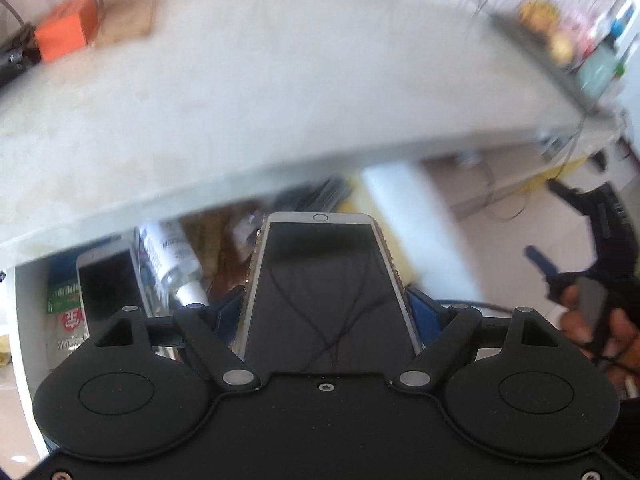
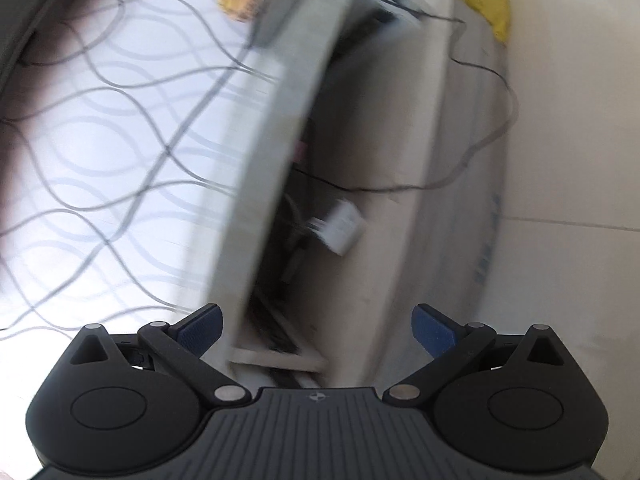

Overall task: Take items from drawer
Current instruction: 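Lift the white phone out of the drawer onto the countertop with the left gripper, then open the left gripper to set the phone beside the orange box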

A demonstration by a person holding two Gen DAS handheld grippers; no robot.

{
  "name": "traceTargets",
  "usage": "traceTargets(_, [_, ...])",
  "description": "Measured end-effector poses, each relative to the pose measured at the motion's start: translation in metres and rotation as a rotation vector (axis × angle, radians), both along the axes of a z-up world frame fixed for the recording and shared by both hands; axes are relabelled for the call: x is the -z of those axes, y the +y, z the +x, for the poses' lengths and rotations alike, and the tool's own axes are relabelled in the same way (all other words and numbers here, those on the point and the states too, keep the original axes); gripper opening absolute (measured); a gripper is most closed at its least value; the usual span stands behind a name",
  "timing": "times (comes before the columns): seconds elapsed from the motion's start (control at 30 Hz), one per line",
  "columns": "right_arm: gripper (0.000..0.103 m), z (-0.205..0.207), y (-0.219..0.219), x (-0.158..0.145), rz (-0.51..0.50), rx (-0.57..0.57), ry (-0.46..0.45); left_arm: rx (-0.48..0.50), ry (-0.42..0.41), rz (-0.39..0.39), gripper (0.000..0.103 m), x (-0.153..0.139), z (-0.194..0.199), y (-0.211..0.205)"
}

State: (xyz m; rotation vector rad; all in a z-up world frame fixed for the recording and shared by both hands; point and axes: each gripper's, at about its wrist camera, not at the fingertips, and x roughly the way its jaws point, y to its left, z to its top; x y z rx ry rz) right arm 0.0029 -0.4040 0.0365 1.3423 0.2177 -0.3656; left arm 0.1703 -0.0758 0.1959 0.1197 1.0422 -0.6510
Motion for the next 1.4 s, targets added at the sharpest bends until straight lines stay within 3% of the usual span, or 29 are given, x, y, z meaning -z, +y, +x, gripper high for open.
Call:
traceTargets(0.23, [0.103,0.03,0.009,-0.027,-0.019,-0.041,-0.087,-0.066,-0.189,-0.103,0.083,-0.049,0.015,0.01])
traceTargets(0.53, [0.103,0.067,0.037,-0.029,-0.053,-0.141,-0.082,-0.314,-0.347,-0.054,0.083,-0.079,0.116,0.015])
traceTargets(0.63, [0.103,0.069,0.038,-0.022,-0.019,-0.141,-0.086,-0.399,-0.364,-0.063,0.083,-0.068,0.164,0.016])
traceTargets(0.77, [0.103,0.065,0.049,-0.032,-0.145,-0.07,-0.093,-0.47,-0.348,-0.075,0.083,-0.049,0.216,0.013])
traceTargets(0.9, [0.103,0.074,0.049,-0.03,-0.121,-0.159,-0.1,-0.533,-0.342,-0.068,0.083,-0.03,0.254,0.005])
traceTargets(1.03, [0.103,0.075,0.047,-0.027,-0.094,-0.159,-0.079,-0.593,-0.365,-0.029,0.083,-0.016,0.277,-0.006])
traceTargets(1.4, [0.103,0.086,0.055,-0.032,-0.132,-0.243,-0.06,-0.622,-0.398,0.099,0.083,0.01,0.317,-0.023])
